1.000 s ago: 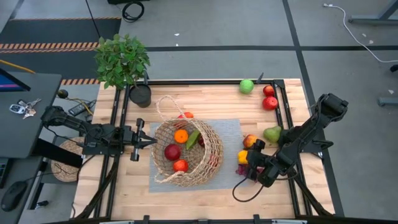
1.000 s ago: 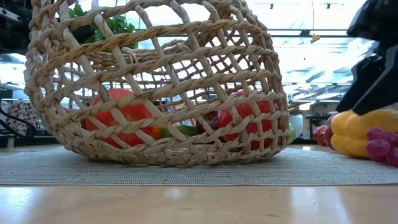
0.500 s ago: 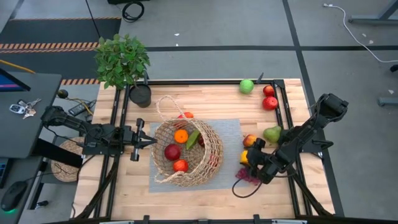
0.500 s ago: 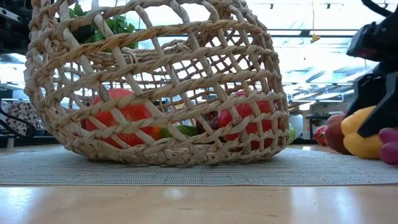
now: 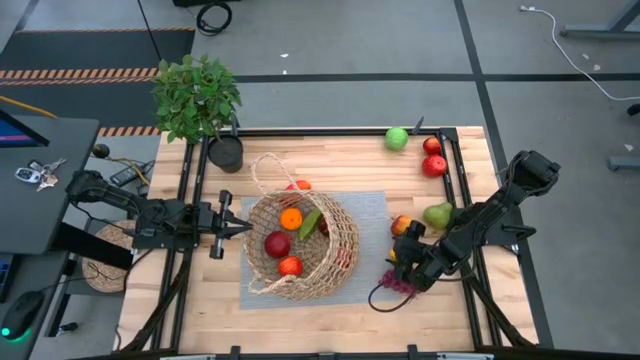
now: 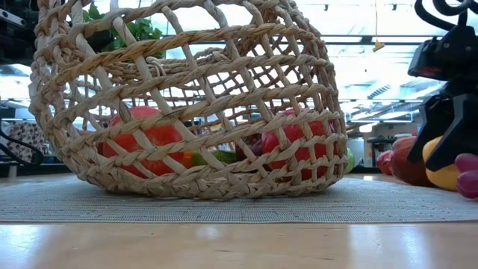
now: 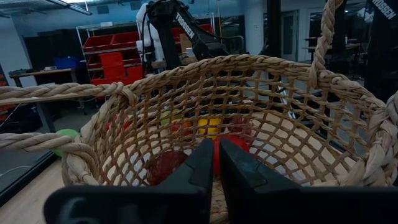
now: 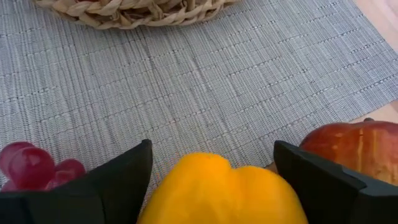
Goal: Build produce basket
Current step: Put the yellow bell pepper into the brown woven basket
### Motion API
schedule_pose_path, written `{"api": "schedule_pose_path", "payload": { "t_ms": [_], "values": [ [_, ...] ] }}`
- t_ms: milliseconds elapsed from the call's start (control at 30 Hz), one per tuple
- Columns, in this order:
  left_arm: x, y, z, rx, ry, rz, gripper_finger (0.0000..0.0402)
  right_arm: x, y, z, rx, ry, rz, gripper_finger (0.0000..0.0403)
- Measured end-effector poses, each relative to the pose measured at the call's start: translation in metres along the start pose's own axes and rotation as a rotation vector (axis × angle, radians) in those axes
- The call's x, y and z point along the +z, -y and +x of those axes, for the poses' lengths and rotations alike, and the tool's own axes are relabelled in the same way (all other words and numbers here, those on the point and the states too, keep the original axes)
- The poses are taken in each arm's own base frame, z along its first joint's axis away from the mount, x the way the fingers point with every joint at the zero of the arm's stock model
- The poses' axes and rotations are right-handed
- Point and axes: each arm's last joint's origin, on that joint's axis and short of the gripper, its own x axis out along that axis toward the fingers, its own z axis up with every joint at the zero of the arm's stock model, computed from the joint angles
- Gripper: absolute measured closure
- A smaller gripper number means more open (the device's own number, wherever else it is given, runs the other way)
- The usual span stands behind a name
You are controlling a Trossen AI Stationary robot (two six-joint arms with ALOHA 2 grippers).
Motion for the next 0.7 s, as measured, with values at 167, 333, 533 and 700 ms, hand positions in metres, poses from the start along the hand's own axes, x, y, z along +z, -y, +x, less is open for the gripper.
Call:
{"api": "schedule_pose_path", "payload": {
  "t_ms": [167, 333, 533, 700],
  "values": [
    [0.0000, 0.0001, 0.0000, -0.001, 0.000, 0.000, 0.0374, 0.0000, -0.0001, -0.0001, 0.000, 0.000, -0.003, 0.0098],
    [0.0000, 0.0000, 0.0000, 0.000, 0.000, 0.000, 0.0368, 0.0004, 0.0003, 0.0000, -0.009, 0.012, -0.004, 0.0105],
    [0.0000, 0.0000, 0.0000, 0.000, 0.000, 0.000, 0.0368, 0.0027, 0.0019, 0.0009, -0.042, 0.050, 0.003, 0.0105],
    [0.0000, 0.0000, 0.0000, 0.000, 0.000, 0.000, 0.0374, 0.0050, 0.0015, 0.0010, -0.058, 0.093, 0.002, 0.0105]
  ]
}}
